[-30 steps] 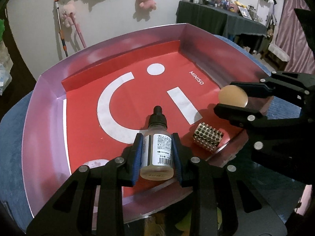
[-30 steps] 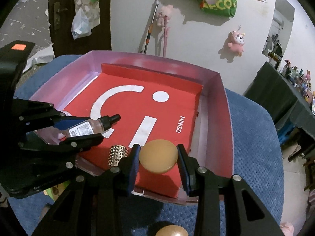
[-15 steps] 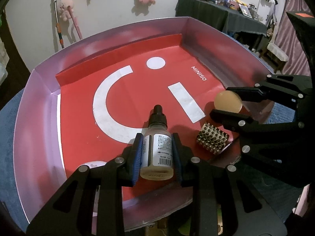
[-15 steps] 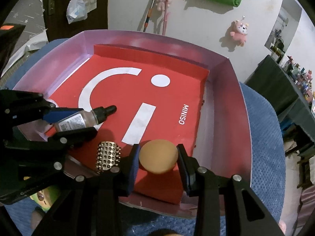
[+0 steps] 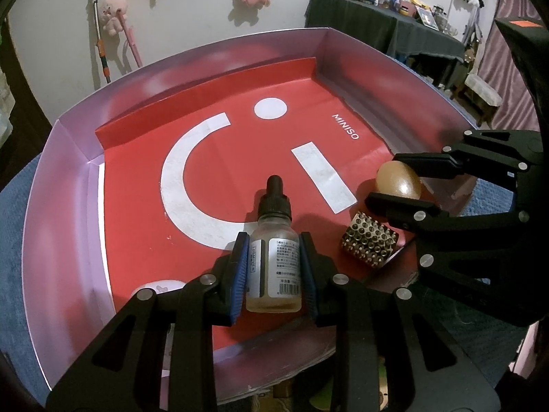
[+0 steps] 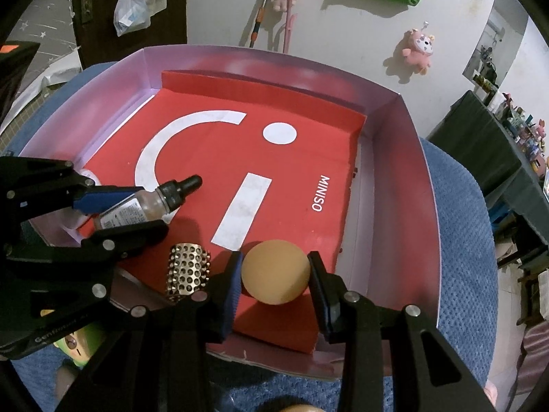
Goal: Organize rigid objects
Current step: 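Carry the bottle and sponge into the red box and lower them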
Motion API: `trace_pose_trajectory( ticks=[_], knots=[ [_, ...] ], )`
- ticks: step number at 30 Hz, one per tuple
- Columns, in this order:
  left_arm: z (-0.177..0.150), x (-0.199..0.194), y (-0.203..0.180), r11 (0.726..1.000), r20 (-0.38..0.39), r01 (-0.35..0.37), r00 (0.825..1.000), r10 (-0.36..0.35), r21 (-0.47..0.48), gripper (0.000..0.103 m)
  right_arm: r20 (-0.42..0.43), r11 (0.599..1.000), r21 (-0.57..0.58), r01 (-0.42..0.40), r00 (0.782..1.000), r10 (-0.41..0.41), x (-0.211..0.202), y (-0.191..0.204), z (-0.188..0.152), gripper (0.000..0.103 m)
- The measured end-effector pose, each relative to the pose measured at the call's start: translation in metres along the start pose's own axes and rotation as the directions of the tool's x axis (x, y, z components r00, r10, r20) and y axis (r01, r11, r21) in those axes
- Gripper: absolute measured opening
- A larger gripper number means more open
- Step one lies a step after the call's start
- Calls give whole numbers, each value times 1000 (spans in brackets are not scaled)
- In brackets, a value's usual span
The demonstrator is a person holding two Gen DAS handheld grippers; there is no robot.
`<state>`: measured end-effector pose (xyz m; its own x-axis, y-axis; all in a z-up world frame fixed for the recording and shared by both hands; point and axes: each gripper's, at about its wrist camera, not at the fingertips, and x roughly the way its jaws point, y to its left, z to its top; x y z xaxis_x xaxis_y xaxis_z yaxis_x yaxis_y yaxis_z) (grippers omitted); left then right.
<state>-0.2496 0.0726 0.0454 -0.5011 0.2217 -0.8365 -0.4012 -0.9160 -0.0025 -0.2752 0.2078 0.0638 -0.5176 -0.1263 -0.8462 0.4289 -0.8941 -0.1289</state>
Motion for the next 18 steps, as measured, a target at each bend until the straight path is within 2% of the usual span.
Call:
trace_pose_trajectory(
  ticks=[18],
  knots=[
    [1,-6,1,1000,23,0,1000,0,-1,27,-3,1000,6,-10,1000,10,0,1,2,44]
  ],
)
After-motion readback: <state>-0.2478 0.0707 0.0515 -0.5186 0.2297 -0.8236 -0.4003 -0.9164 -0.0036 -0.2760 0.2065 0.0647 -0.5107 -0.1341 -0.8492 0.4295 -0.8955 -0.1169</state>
